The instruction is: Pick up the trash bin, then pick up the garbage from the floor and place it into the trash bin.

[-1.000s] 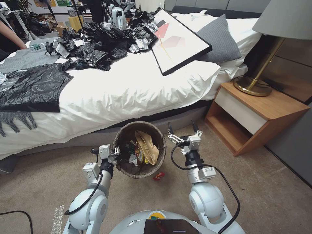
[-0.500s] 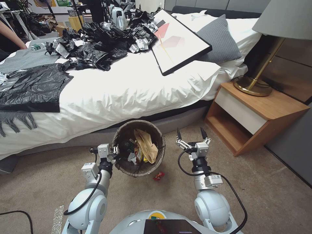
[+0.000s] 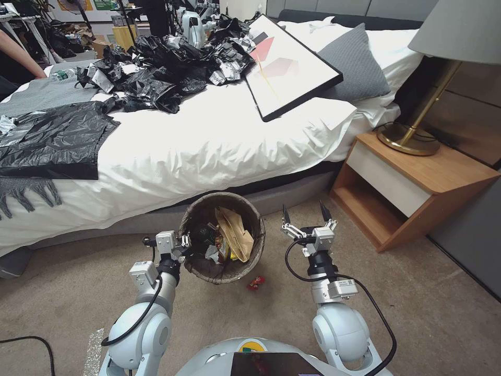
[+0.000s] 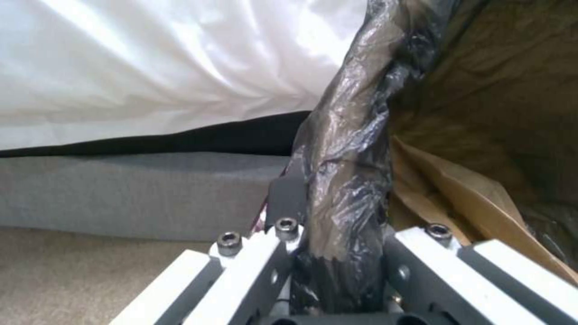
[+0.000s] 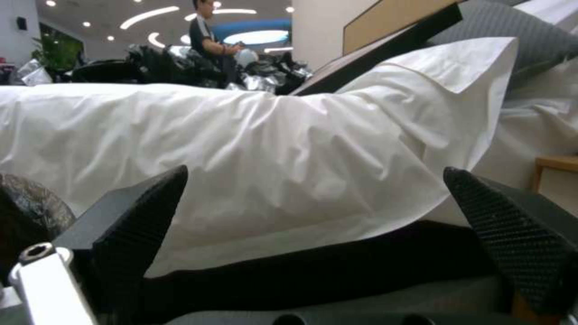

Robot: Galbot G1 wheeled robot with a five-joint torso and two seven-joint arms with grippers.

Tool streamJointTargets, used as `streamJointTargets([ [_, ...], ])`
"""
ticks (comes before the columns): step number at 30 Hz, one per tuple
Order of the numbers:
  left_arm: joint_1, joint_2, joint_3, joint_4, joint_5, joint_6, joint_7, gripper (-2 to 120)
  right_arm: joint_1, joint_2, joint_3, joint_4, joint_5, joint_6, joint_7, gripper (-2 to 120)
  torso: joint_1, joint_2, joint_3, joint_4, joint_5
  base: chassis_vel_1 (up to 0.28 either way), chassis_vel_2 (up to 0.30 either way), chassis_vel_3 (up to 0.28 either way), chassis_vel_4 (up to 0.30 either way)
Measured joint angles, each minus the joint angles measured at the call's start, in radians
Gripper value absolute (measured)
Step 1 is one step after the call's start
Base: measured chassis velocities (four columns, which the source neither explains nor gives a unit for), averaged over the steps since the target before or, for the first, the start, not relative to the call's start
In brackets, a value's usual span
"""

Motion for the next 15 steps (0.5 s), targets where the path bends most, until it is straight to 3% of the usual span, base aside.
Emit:
streamJointTargets([
  [15,0.001,-0.003,0.0,-0.003,-0.003,0.001,0.0,2,0.004,-0.004,0.003,-0.006,0.008,-0.001,-0.008,100,0.0,0.0,0.0,0.0,-0.0001,0.011,0.006,0.007,0.01],
])
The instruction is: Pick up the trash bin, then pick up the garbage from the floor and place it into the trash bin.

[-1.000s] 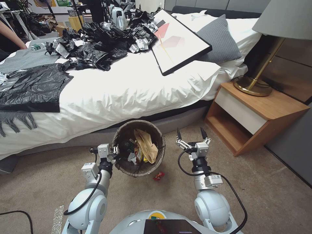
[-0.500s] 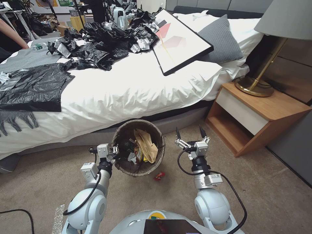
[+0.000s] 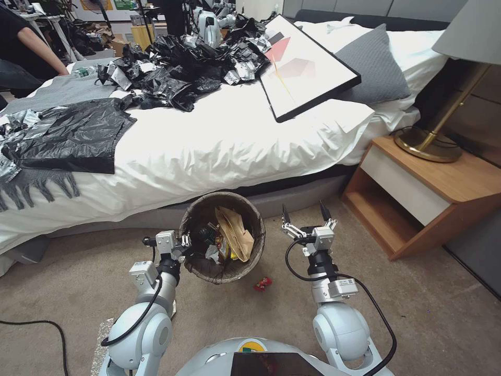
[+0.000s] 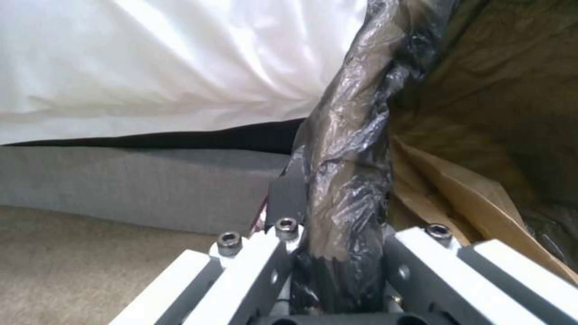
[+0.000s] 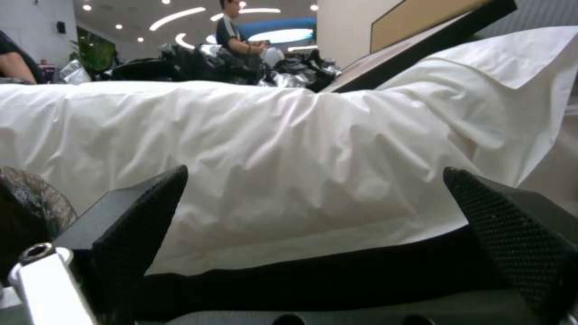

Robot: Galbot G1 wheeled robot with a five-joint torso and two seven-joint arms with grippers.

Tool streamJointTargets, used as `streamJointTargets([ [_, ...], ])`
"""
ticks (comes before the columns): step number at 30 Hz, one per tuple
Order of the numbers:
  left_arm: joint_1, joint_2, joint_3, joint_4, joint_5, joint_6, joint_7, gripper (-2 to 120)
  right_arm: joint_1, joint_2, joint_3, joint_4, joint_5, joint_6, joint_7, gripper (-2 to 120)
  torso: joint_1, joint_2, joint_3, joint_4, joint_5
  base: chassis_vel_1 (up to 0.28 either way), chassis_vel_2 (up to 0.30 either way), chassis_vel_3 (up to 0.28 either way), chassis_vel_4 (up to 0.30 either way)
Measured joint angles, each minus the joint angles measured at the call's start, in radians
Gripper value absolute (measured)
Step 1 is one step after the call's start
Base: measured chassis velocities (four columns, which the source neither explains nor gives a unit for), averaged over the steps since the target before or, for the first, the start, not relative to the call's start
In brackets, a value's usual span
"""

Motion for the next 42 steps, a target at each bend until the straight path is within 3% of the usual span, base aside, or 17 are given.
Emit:
streamJointTargets([
  [42,0.001,0.005,-0.001,-0.005,-0.005,-0.007,0.009,2,-0.016,-0.011,0.01,-0.004,0.01,-0.028,0.0,100,0.0,0.0,0.0,0.0001,0.0001,0.012,0.009,0.01,0.012],
])
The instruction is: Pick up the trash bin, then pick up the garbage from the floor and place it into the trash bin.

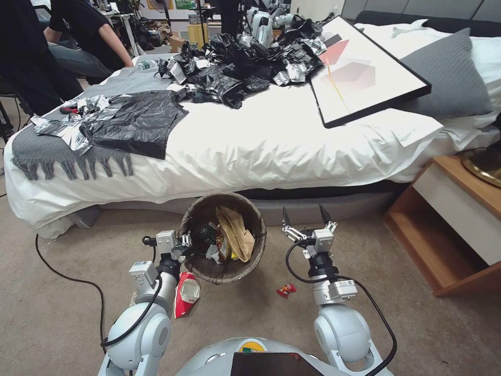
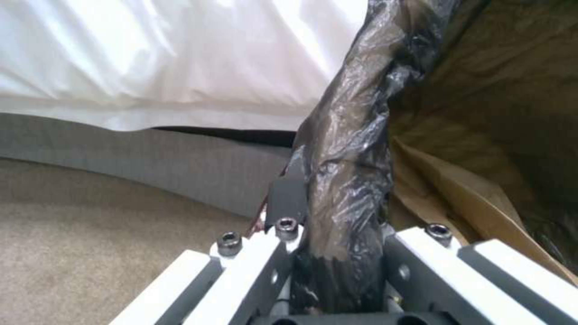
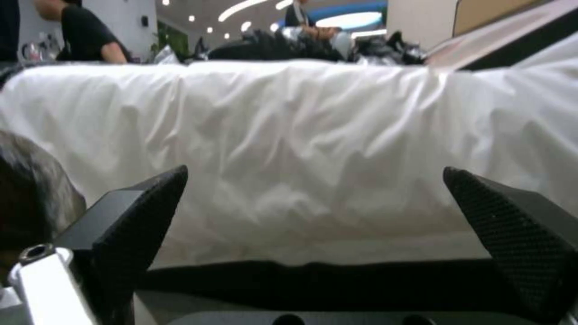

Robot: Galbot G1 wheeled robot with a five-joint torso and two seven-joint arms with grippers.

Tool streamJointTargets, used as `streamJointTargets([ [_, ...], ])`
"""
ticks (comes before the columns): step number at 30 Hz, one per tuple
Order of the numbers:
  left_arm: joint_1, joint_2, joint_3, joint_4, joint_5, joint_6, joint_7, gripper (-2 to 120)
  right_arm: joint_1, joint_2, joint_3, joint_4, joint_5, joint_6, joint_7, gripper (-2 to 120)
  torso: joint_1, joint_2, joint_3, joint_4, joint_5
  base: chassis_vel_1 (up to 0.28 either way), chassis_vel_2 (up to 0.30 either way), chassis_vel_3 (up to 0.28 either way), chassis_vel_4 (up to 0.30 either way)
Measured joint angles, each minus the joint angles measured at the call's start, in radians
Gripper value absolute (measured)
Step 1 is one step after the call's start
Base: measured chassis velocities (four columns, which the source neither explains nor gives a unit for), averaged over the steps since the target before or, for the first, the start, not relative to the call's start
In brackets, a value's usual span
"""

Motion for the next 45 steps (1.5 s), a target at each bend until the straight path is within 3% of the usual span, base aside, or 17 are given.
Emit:
streamJointTargets([
  [5,-0.002,0.0,-0.002,0.003,0.0,-0.01,0.004,2,-0.018,-0.021,0.003,0.014,0.032,-0.096,0.033,100,0.0,0.0,0.0,-0.0001,0.0,0.0,0.0,0.0,0.0],
  [8,-0.005,-0.001,-0.004,0.007,0.001,-0.02,0.006,2,-0.046,-0.041,-0.011,0.017,0.087,-0.273,0.078,100,0.0,0.0,0.0,-0.0004,0.0,0.0,0.0,0.0,0.0],
  [14,-0.006,-0.001,-0.009,0.006,0.001,-0.022,0.006,2,-0.052,-0.065,-0.033,-0.029,0.161,-0.41,0.109,100,0.0,0.0,0.0,-0.0001,0.0001,0.0,0.0,0.0,0.0],
  [38,-0.009,-0.005,-0.006,0.016,0.004,-0.034,0.013,2,-0.006,-0.121,-0.077,-0.247,0.405,-0.595,0.155,100,0.0,0.0,0.0,-0.0002,0.0001,0.0,0.0,0.0,0.0],
  [45,-0.008,-0.003,-0.007,0.015,0.004,-0.035,0.013,2,0.028,-0.121,-0.081,-0.315,0.413,-0.6,0.158,100,0.0,0.0,0.0,-0.0001,0.0001,0.0,0.0,0.0,0.0],
])
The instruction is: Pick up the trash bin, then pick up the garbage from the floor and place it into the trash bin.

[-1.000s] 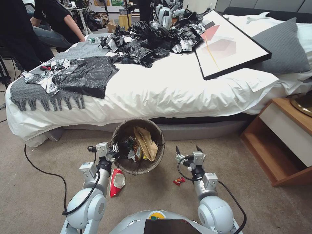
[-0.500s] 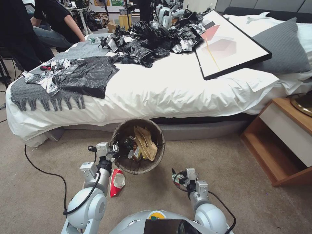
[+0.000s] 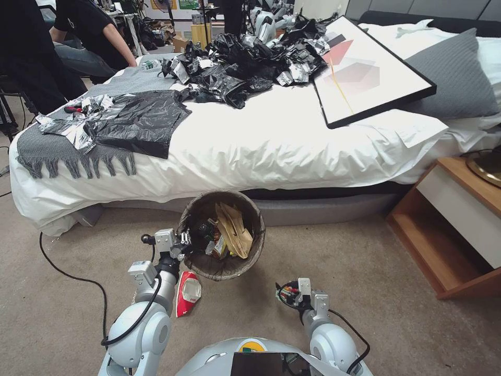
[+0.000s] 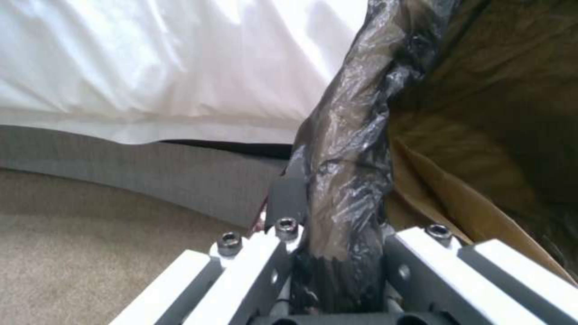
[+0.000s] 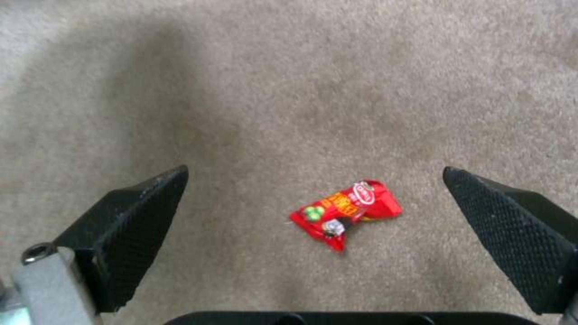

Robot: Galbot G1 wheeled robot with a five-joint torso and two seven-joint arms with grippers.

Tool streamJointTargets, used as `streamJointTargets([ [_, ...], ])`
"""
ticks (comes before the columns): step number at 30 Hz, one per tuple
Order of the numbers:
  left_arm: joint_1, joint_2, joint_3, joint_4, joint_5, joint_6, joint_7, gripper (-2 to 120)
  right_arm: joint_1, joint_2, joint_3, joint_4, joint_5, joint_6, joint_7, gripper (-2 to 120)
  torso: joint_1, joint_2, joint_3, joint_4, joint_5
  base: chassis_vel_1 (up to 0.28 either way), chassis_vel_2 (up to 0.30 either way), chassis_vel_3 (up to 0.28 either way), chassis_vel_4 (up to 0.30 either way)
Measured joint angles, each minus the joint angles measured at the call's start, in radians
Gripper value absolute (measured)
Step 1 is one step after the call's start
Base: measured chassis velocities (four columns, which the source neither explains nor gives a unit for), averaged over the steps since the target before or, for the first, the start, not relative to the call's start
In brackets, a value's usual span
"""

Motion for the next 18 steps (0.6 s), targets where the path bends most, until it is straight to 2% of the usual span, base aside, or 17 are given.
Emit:
streamJointTargets([
  [18,0.003,0.002,0.001,-0.005,0.007,-0.001,-0.002,2,0.082,0.012,0.004,-0.123,0.022,-0.007,-0.013,100,0.0,0.0,0.0,0.0,-0.0002,0.0,0.0,0.0,0.0],
])
